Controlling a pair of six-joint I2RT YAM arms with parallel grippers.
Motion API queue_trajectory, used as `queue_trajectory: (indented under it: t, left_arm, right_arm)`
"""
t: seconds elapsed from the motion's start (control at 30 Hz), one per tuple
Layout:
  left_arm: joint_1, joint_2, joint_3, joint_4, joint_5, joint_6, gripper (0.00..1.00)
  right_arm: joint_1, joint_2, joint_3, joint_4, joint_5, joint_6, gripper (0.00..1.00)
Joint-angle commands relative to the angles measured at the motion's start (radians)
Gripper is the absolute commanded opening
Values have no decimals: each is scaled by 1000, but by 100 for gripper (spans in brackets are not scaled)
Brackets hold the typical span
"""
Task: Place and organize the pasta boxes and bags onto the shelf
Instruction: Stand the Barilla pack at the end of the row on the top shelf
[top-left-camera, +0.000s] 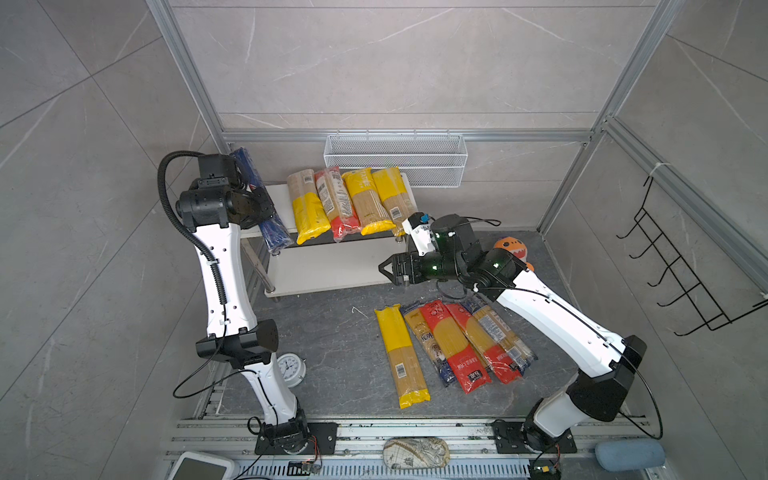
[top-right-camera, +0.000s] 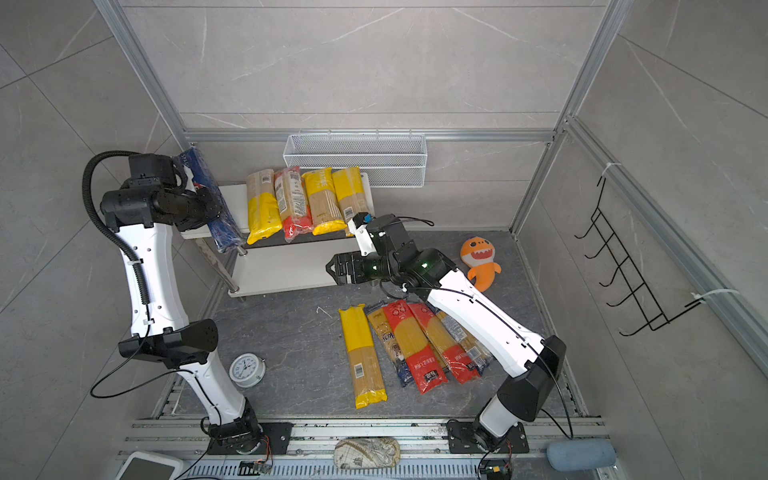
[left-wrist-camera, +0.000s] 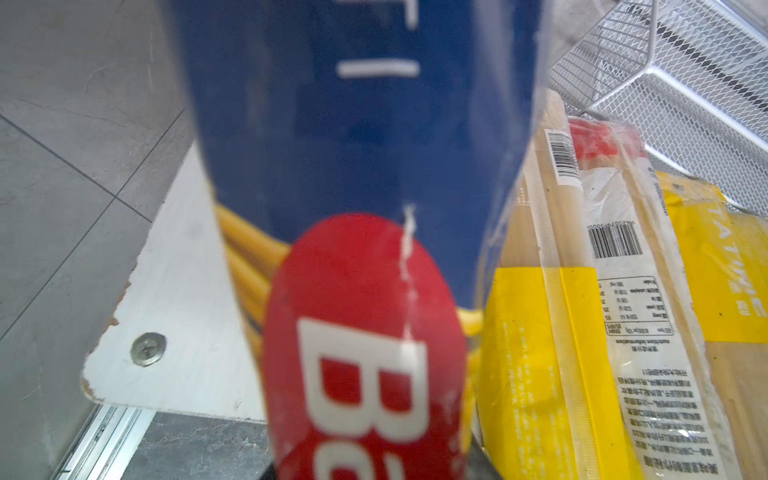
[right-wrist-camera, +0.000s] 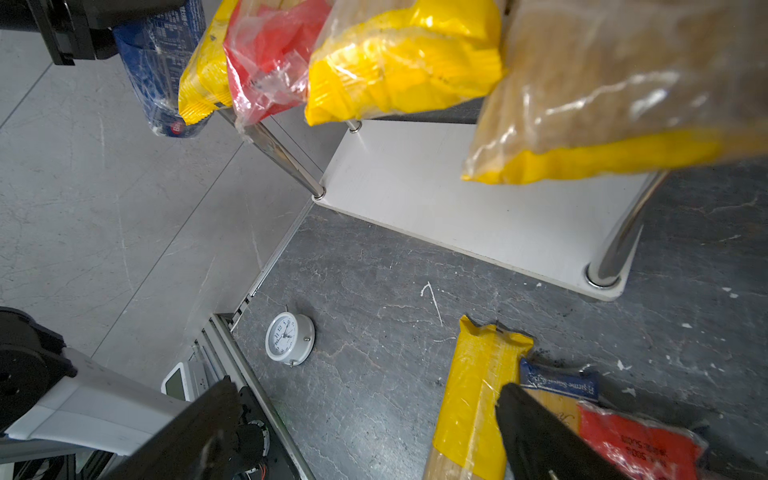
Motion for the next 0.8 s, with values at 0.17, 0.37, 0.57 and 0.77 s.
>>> queue_trajectory:
  t: [0.17,0.37,0.57,0.77]
  left_arm:
    - [2,17,38,225,93,35,39]
    - [2,44,37,228,96,31,74]
    - [2,42,28,226,95,28,85]
    - [2,-8,14,207,70,22,86]
  right_arm:
    - [-22,15,-35,30,-23,8,100]
    - [-47,-4,-67,37,-38,17,100]
    - [-64,-18,-86,43,-52,23,100]
    - [-67,-36,-100,47,-61,26,100]
